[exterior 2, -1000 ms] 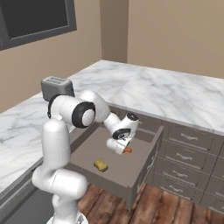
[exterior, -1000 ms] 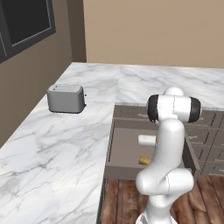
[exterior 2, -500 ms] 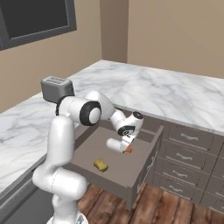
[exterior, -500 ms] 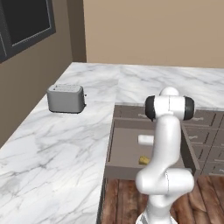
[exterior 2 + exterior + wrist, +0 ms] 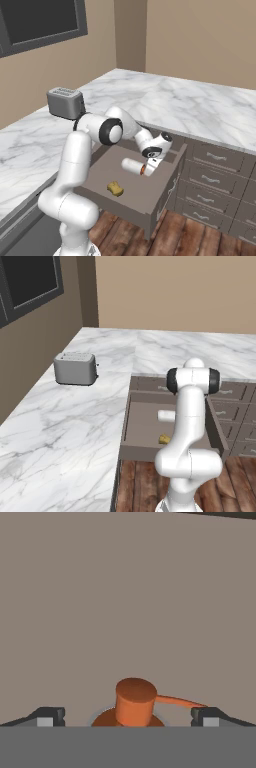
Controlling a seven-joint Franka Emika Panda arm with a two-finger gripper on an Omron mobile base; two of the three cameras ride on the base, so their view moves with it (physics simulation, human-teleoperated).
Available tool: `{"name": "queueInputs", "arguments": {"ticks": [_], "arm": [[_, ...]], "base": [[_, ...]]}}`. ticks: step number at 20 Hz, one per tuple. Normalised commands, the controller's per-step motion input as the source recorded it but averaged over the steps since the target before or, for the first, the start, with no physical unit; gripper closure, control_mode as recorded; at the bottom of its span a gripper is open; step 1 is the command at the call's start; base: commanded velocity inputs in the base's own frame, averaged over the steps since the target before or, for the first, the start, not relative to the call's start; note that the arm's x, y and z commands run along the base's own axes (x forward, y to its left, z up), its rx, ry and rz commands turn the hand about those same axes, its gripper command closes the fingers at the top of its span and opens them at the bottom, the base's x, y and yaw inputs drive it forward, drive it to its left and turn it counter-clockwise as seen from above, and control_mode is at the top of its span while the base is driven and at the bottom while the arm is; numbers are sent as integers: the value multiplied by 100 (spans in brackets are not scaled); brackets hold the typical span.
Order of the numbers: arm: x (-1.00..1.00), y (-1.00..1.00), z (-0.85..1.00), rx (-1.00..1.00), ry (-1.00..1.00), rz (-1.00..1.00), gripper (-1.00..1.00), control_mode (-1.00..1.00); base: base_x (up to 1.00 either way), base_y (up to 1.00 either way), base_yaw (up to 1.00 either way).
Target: Restock the sink supplies by placing the sponge and soap dispenser on the counter and next to the sink. Make sure the soap dispenser is upright.
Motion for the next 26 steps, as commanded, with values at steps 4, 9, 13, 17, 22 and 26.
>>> {"name": "queueInputs", "arguments": {"ticks": [4,9,13,17,22,26], "arm": [[-5,21,-8,0,0,-9,-100,-100],[5,13,-7,0,0,-6,-100,-100],[2,0,-36,0,0,0,-100,-100],[3,0,-29,0,0,0,-100,-100],[4,5,-29,0,0,0,-100,-100],[0,19,-29,0,0,0,-100,-100]], "base": [[0,0,0],[0,0,0],[0,0,0],[0,0,0],[0,0,0],[0,0,0]]}}
